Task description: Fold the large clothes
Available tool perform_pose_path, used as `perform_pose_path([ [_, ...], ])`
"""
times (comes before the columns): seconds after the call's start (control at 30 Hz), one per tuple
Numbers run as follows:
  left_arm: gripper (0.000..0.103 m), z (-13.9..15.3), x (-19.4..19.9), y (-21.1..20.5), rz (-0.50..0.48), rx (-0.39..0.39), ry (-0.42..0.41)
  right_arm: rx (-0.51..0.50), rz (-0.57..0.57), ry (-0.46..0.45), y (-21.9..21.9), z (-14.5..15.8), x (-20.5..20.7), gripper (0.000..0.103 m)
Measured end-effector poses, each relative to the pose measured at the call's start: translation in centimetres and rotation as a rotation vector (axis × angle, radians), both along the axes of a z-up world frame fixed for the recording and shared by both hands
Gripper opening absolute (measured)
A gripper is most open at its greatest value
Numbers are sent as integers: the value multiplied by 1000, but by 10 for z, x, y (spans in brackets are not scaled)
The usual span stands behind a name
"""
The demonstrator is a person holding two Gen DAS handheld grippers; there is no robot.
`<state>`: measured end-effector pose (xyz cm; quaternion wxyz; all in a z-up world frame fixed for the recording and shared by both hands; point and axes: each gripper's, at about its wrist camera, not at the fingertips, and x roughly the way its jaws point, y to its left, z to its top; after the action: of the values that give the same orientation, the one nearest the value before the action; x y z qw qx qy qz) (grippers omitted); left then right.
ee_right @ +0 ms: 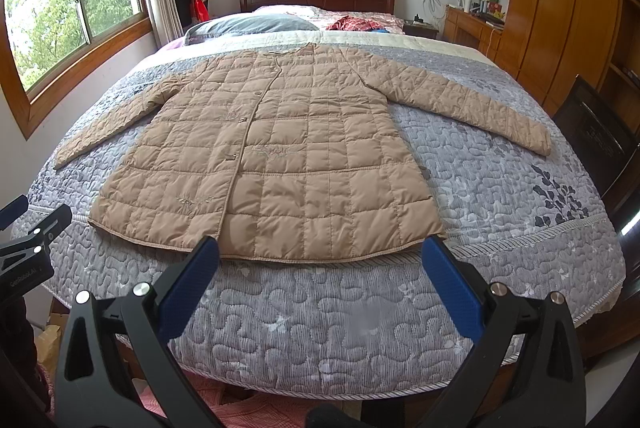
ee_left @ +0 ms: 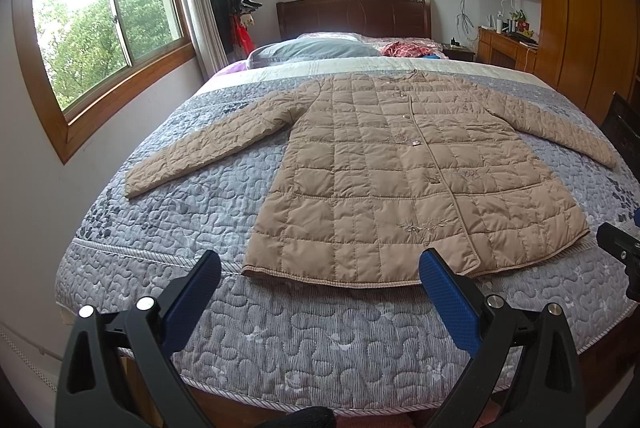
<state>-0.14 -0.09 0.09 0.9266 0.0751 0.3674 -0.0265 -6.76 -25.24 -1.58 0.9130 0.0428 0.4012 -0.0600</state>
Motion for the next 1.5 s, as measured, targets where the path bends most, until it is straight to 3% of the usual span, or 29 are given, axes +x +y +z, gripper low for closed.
perform_pose_path([
  [0.47,99,-2,-3,4,-23,-16,1,14,15,-6,3,5,-3,100],
  [0.67,99,-25,33,12,-88,-134,144,70,22,86,-32,-9,27,100],
  [0.77,99,-38,63,5,-88,-122,202,136,-53,128,-81,-16,57,100],
  [0.87,99,-44,111,-5,-92,-124,289,196,-166,89,-144,-7,83,100],
  [0.97,99,-38,159,-21,-76,-130,277,240,-263,44,-208,-3,110,100],
  [1.07,99,-34,205,-45,-115,-173,260,222,-340,127,-280,-22,148,100],
  [1.17,99,-37,257,-87,-176,-185,317,202,-467,218,-355,-48,170,100],
  [1.23,99,-42,280,-112,-206,-171,345,295,-530,256,-410,-71,178,100],
  [1.33,99,-55,316,-156,-245,-170,395,393,-570,269,-458,-96,183,99],
  [1.5,94,-82,366,-214,-294,-154,441,415,-605,284,-494,-115,192,99],
])
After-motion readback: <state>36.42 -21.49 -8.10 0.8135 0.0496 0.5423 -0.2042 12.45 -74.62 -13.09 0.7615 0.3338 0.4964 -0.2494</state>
